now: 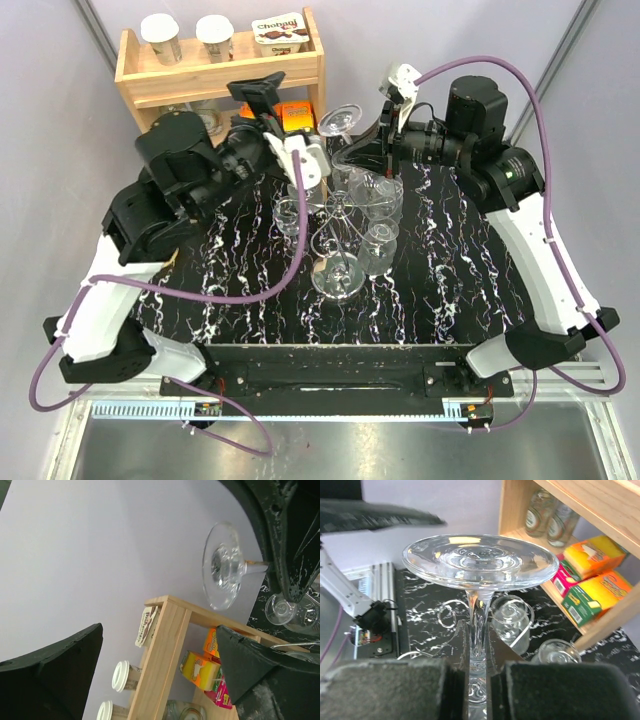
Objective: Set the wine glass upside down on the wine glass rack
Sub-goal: Adjust the wine glass, then adjust the wine rack at the center of the board.
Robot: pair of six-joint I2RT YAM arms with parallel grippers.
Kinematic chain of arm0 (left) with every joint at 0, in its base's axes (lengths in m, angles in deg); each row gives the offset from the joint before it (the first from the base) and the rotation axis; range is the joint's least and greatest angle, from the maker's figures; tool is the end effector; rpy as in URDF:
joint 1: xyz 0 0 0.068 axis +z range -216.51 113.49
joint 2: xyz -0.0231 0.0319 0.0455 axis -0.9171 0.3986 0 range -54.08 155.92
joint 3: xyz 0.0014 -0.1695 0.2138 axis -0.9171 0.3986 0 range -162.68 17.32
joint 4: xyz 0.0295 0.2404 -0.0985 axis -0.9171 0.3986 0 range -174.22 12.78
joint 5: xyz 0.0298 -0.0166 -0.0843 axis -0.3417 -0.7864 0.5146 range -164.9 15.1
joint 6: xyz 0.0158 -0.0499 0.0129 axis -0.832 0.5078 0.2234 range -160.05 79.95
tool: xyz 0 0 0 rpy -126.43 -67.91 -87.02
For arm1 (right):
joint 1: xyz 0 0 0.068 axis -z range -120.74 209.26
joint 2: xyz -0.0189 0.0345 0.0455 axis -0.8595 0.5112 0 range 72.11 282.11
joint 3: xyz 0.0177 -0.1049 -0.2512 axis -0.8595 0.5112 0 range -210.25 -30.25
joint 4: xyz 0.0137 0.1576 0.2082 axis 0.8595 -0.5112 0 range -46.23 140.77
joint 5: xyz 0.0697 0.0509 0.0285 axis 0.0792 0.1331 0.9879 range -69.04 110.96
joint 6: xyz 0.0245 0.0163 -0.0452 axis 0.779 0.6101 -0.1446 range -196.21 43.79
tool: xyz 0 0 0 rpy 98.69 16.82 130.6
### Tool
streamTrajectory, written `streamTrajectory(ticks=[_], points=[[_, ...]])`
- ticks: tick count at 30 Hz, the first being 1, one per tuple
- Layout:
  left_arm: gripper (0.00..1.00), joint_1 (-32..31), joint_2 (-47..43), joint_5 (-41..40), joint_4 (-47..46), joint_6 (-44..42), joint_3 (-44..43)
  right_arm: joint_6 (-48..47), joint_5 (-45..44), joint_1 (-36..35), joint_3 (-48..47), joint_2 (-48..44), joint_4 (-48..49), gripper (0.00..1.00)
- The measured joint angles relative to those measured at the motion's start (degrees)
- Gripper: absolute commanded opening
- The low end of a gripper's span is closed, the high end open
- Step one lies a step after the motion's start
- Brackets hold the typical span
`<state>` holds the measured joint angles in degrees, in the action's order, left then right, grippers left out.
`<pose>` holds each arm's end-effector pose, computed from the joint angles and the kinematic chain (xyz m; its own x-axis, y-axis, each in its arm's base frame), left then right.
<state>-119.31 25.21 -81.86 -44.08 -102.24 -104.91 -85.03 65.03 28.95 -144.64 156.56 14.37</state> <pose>0.1355 -0.1716 0.5892 0.6484 0.5979 -0.4713 0.3088 0.3594 0.8806 0.2256 0.1605 0.5392 0.0512 -0.0977 -0.9939 -0.9628 0.2596 -0.0751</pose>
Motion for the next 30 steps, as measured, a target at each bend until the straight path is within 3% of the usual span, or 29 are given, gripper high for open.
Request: streamTrajectory(ticks=[7, 13, 22, 30], points=[[0.99, 4.4, -5.0, 0.8, -0.4, 5.6, 3.2, -3.9, -6.1, 0.3, -0.3, -2.1, -3.8, 0.0], [0.99, 9.2, -7.8, 3.2, -1.6, 11.6, 8.6, -4.7, -7.4, 1.3, 2.4, -9.2, -4.1, 0.0], [0.99, 18.3, -9.9, 9.2, -2.5, 21.6, 22.0, -4.3, 0.3, 1.4, 12.8, -21.6, -4.5, 0.0], [0.99, 28.0, -11.2, 14.1, -3.0, 27.5, 25.9, -2.4, 11.3, 0.8, 30.1, -30.1, -0.1, 0.0]])
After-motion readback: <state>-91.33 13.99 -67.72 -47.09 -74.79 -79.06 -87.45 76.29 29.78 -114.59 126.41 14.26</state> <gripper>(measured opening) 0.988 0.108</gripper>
